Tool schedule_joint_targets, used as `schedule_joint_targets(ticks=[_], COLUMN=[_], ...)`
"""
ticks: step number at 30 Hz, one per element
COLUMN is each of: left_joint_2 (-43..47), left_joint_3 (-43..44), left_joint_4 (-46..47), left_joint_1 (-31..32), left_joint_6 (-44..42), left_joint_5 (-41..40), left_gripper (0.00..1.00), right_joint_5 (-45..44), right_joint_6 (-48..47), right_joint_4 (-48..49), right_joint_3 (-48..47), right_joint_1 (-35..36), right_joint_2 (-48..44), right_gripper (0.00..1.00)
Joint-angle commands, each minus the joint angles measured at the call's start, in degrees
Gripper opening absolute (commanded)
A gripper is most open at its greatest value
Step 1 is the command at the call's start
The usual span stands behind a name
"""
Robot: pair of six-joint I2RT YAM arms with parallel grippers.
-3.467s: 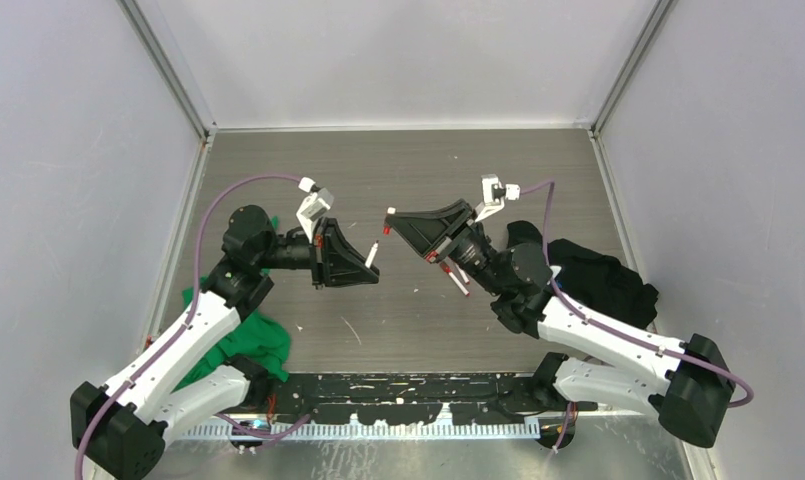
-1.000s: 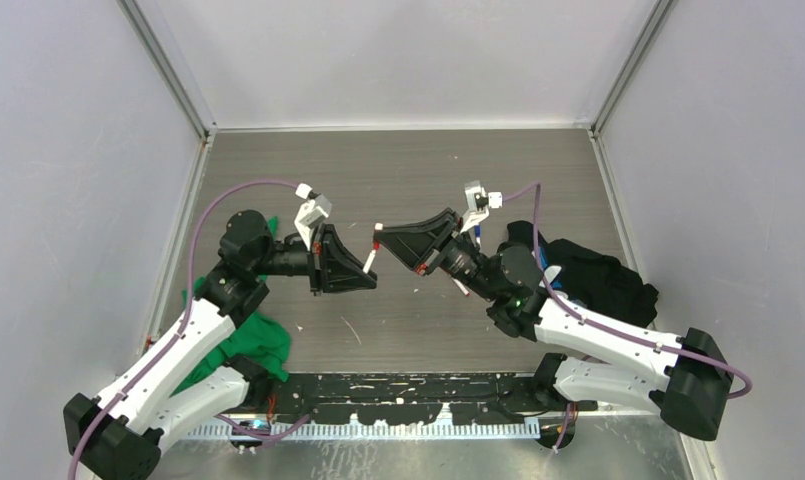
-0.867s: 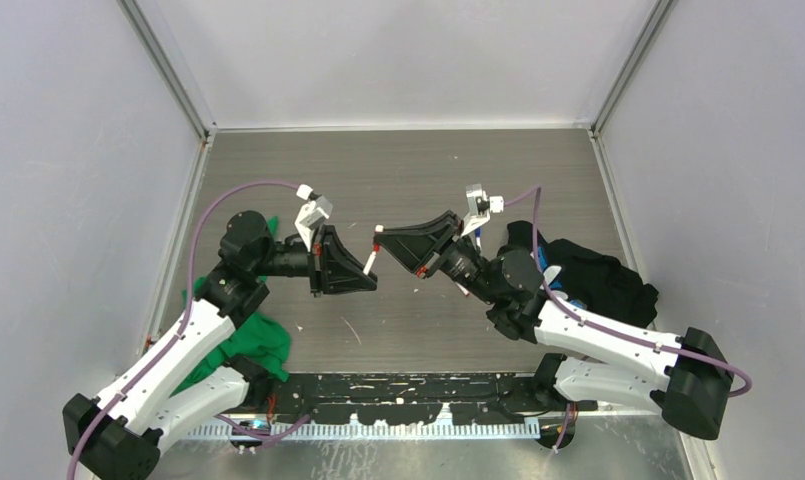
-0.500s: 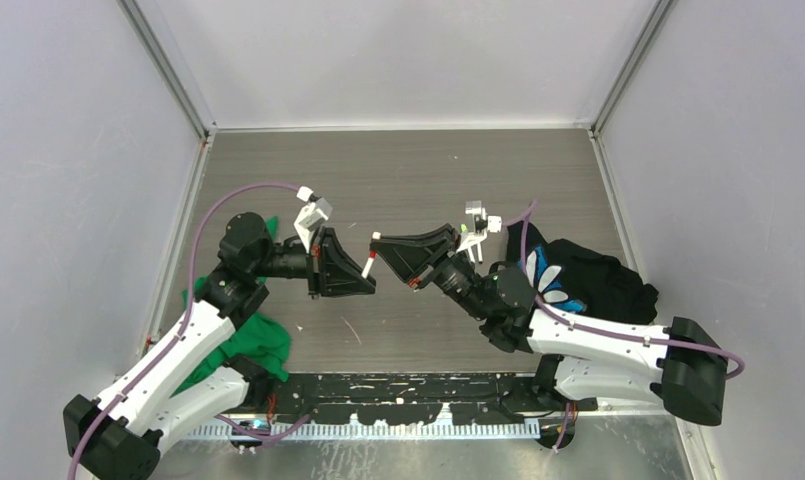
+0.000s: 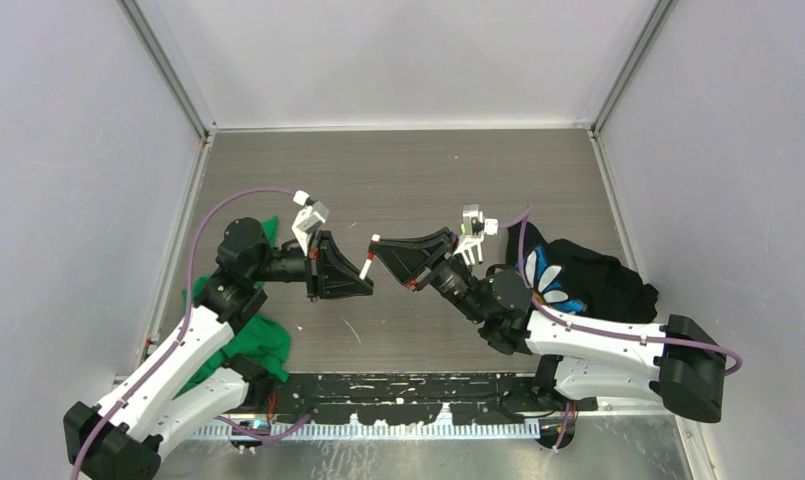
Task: Insert the pens into the pen caps
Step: Insert the pen cap onto the pen.
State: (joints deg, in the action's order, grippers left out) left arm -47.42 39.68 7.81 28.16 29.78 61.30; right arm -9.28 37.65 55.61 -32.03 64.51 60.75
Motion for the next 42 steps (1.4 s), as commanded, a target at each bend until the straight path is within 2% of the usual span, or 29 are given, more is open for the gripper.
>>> schedule_joint_targets(ticks=[1, 7, 16, 24, 28, 35, 42], left_joint_2=[1.60, 1.63, 0.07, 1.10, 2.11, 2.29, 2.11], left_joint_3=[1.55, 1.23, 1.65, 1.54, 1.13, 0.92, 0.84], left_joint_4=[7.68, 9.98, 9.77, 11.81, 12.40, 12.97, 13.17], left_joint_1=[-2.03, -2.70, -3.71, -3.79, -3.99, -4.49, -4.93], left_joint_6=[0.98, 2.78, 3.32, 3.53, 3.45, 3.79, 3.88], left_joint_5=[-7.06, -6.00, -5.89, -3.75, -4.20, -4.70, -5.05], left_gripper=[0.00, 0.00, 0.00, 0.00, 0.00, 0.00, 0.00], right_joint_5=[6.61, 10.41, 7.35, 15.15, 16.50, 16.93, 17.70], right_joint_6=[1.85, 1.29, 2.18, 1.79, 2.48, 3.02, 3.84], right_joint_4=[-9.84, -7.95, -5.36, -10.14, -14.51, -16.26, -16.17], right_joint_3=[0.70, 4.32, 6.72, 5.89, 7.37, 11.54, 11.16], right_joint_1=[3.90, 5.63, 8.93, 9.49, 9.45, 11.26, 14.47], right_joint_2=[1.62, 1.62, 2.61, 4.24, 3.98, 4.05, 9.55], right_gripper=[0.01, 0.01, 0.01, 0.01, 0.01, 0.01, 0.01])
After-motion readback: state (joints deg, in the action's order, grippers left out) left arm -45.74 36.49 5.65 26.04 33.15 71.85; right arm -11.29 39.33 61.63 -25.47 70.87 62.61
